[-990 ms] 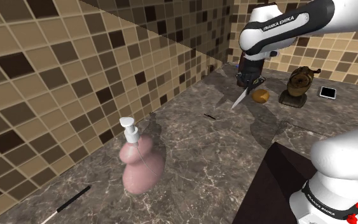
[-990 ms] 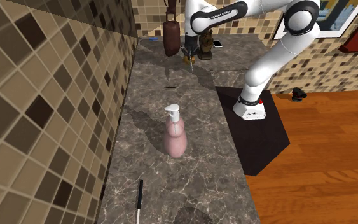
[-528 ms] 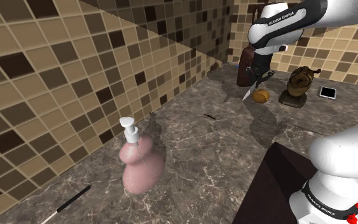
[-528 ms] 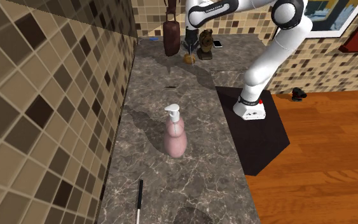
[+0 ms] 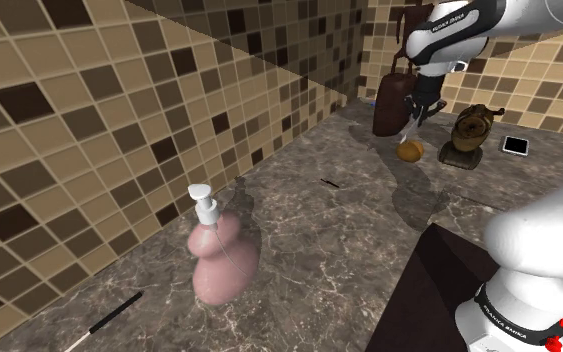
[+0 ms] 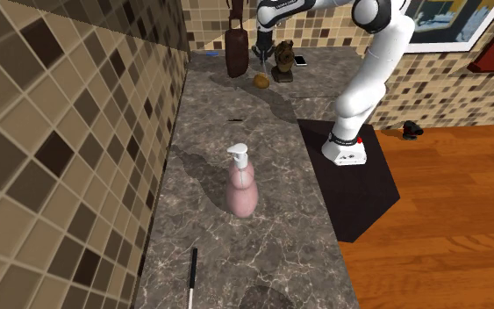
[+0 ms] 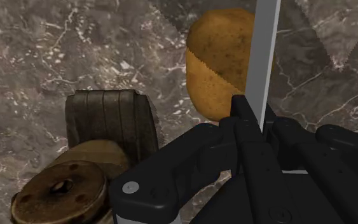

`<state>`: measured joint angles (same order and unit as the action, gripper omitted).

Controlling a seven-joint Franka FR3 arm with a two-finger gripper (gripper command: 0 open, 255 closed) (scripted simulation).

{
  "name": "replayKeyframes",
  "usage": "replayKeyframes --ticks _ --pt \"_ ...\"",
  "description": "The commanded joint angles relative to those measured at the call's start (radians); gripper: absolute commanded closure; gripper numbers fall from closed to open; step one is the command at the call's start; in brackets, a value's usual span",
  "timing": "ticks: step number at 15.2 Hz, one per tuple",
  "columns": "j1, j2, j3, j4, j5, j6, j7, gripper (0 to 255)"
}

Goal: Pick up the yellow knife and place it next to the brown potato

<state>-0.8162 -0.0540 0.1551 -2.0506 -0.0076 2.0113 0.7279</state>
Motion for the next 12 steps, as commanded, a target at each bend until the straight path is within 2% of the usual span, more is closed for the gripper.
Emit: replayKeyframes --ticks 1,7,12 --pt "-0.016 0.050 -0.016 0.060 -0.009 -0.010 -0.029 255" --pt "-0.061 0.223 -0.060 0.281 -0.025 -0.057 -0.114 255" --pt "-0.097 0.389 -0.086 0.514 -0.030 -0.124 -0.180 255"
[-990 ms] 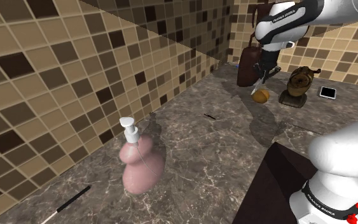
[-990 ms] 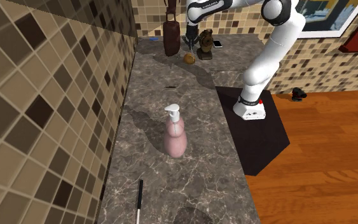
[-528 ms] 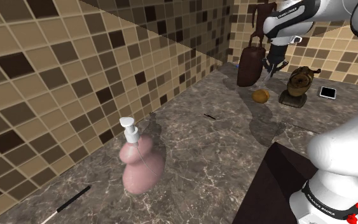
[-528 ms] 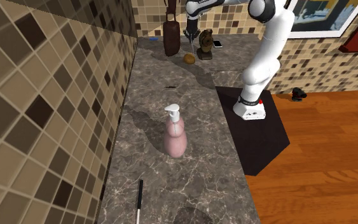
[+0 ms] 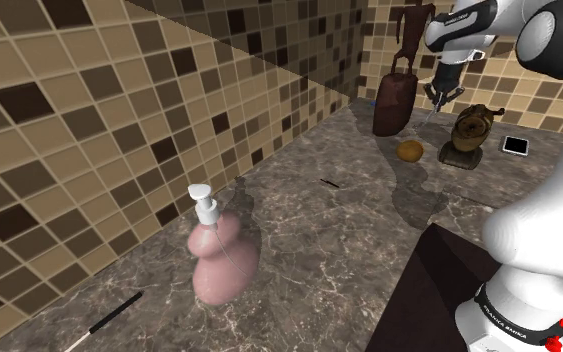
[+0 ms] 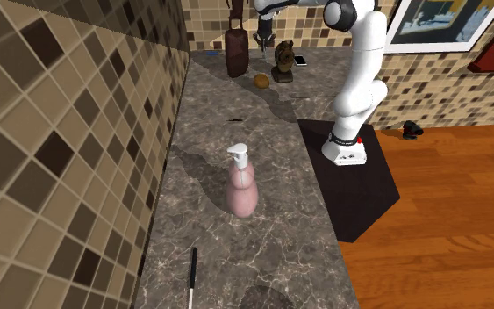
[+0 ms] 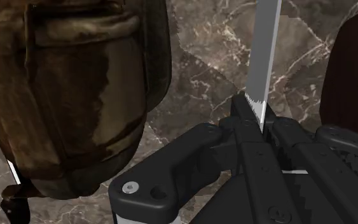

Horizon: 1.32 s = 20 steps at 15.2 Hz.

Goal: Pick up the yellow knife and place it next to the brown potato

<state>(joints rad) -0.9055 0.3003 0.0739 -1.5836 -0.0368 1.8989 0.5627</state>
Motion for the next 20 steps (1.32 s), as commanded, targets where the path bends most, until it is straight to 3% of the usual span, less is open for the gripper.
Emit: replayKeyframes --ticks 1,4,20 --pt "-0.015 0.071 -0.010 0.101 -0.001 -0.029 -0.027 255" --pt "-0.035 0.195 -0.021 0.291 -0.001 -0.094 -0.064 255" --pt "-0.037 0.230 -0.022 0.128 -0.005 0.103 -0.059 255"
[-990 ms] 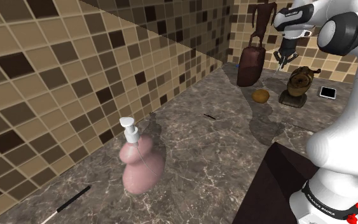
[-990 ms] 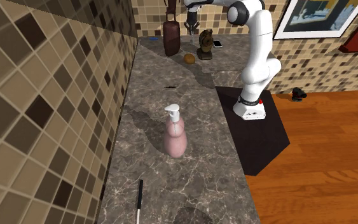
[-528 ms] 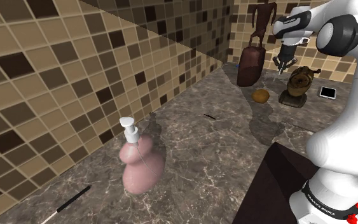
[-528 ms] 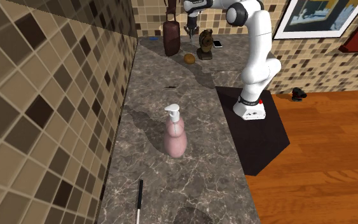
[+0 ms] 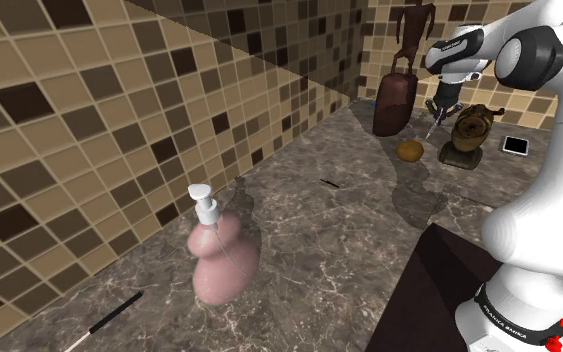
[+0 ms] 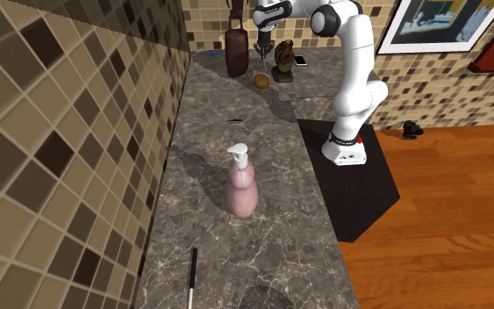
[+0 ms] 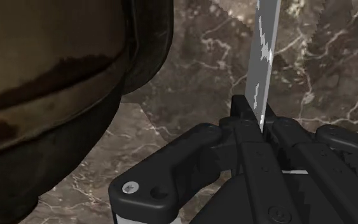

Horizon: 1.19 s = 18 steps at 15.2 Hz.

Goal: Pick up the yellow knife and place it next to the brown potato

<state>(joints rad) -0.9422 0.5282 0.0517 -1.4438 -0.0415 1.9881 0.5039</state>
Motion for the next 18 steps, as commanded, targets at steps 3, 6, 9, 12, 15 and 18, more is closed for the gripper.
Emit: replayKeyframes --ticks 3,6,9,12,15,18 --pt "0.000 0.014 -0.001 -0.033 -0.001 0.047 0.001 255" --pt "0.000 0.028 -0.001 -0.051 -0.002 0.080 0.002 255" --pt "0.000 0.038 -0.002 -0.062 -0.003 0.100 0.003 255" --pt "0.000 0.038 -0.002 -0.062 -0.003 0.100 0.003 255" --pt "0.000 0.038 -0.002 -0.061 -0.003 0.100 0.003 255" --pt "0.000 0.038 -0.002 -0.062 -0.003 0.100 0.003 0"
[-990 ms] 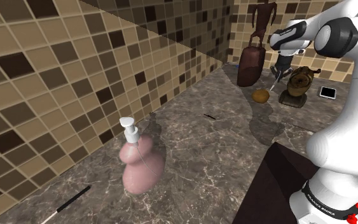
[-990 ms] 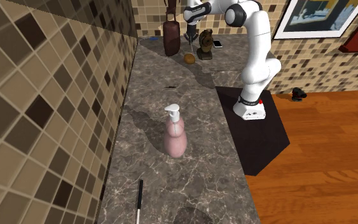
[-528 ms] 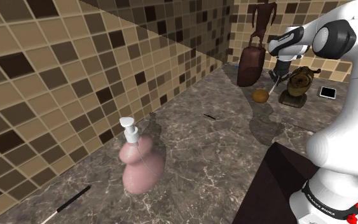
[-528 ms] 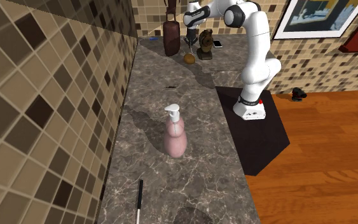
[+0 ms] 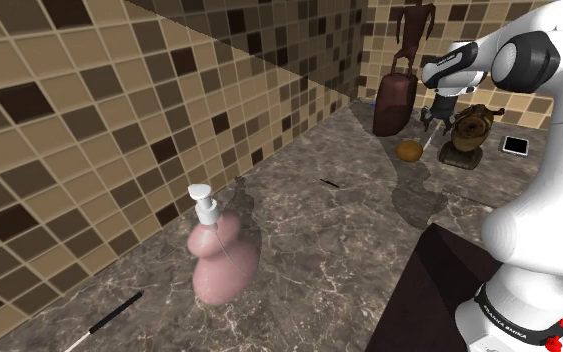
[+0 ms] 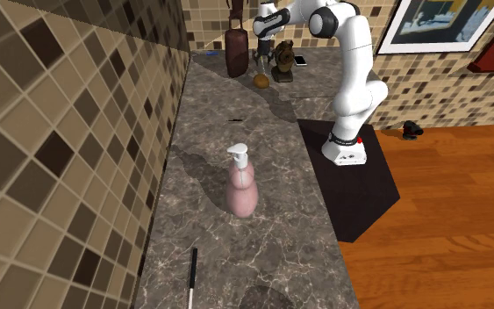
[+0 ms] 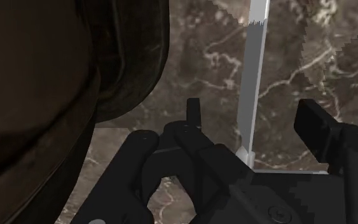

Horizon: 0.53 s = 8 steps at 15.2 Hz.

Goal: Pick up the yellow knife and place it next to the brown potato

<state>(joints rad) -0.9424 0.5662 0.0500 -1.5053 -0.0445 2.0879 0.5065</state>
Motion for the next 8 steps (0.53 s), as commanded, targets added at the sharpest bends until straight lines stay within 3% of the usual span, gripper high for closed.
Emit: replayKeyframes --ticks 1,4,8 --pt "0.000 0.000 0.000 0.000 0.000 0.000 0.000 0" --pt "0.000 0.000 0.000 0.000 0.000 0.000 0.000 0" --pt "0.000 -0.046 0.002 0.058 0.003 -0.103 -0.002 0"
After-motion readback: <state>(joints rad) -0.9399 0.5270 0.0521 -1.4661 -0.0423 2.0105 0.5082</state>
